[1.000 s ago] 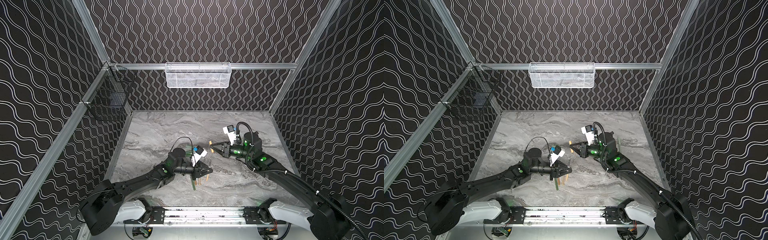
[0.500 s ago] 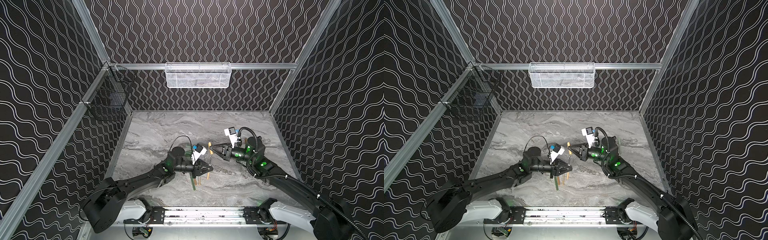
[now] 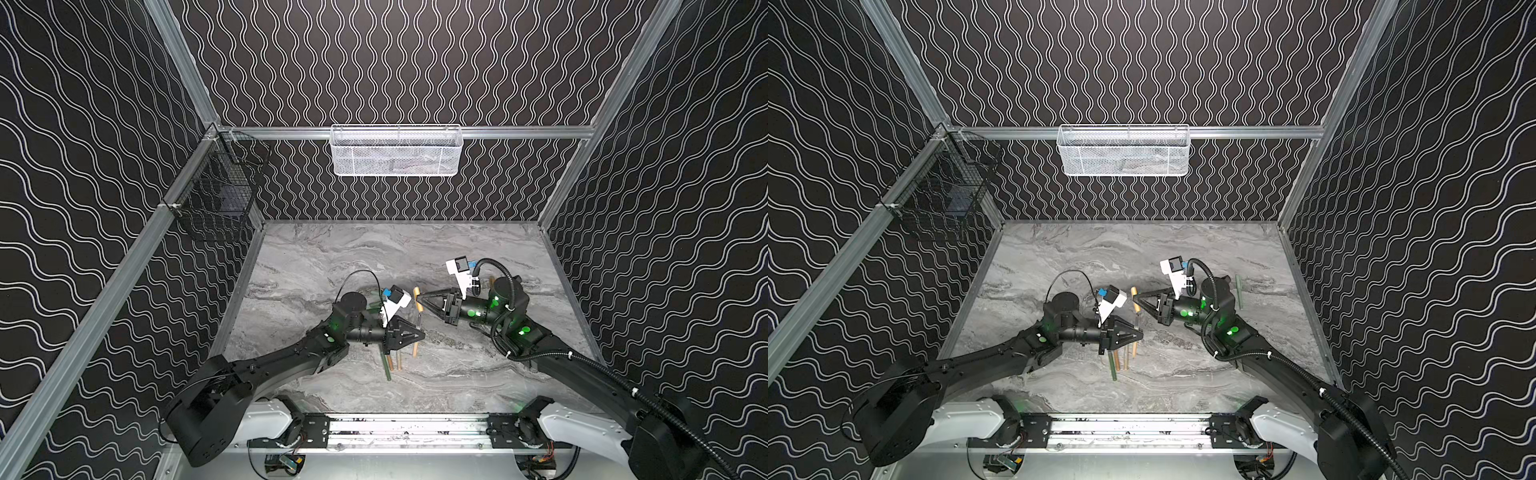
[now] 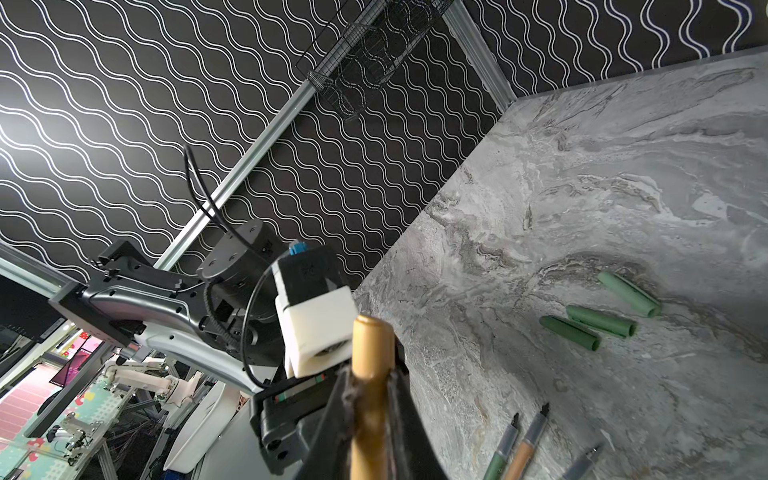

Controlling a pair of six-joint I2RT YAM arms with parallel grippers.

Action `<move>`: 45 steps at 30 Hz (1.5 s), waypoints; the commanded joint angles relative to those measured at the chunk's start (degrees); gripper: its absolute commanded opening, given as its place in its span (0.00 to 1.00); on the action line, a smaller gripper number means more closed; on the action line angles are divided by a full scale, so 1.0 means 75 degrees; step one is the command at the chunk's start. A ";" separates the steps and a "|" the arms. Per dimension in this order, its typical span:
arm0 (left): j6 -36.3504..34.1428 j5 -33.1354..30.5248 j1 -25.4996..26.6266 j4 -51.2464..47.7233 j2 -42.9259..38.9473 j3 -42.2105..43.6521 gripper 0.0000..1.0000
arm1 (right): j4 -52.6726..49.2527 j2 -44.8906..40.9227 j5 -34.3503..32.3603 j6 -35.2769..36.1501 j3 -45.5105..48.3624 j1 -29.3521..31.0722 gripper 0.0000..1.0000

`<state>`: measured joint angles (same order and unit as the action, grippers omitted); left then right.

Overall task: Insert the pens into the pen caps
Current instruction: 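Push the tan cap down onto the pen tip held by the left gripper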

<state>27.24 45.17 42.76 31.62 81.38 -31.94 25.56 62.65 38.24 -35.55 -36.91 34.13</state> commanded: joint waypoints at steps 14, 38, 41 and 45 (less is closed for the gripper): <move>0.0141 -0.0009 -0.0118 0.0460 -0.0139 0.0040 0.00 | 0.0266 0.0060 0.0026 0.0062 -0.0082 0.0207 0.15; 0.0462 0.0060 -0.0410 0.1361 -0.0221 0.0199 0.00 | 0.0831 -0.0183 -0.0650 -0.0485 0.0462 0.0520 0.15; 0.0277 0.0048 -0.0417 0.1299 -0.0220 0.0183 0.00 | 0.0304 -0.0113 -0.0910 -0.0776 0.0308 0.0532 0.15; 0.0088 -0.0011 -0.0418 0.1420 -0.0265 0.0240 0.00 | -0.0217 -0.0095 -0.1089 -0.1000 0.0104 0.0578 0.15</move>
<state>29.95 46.48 39.79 37.65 79.68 -30.26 27.86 62.02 31.22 -40.12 -35.51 38.22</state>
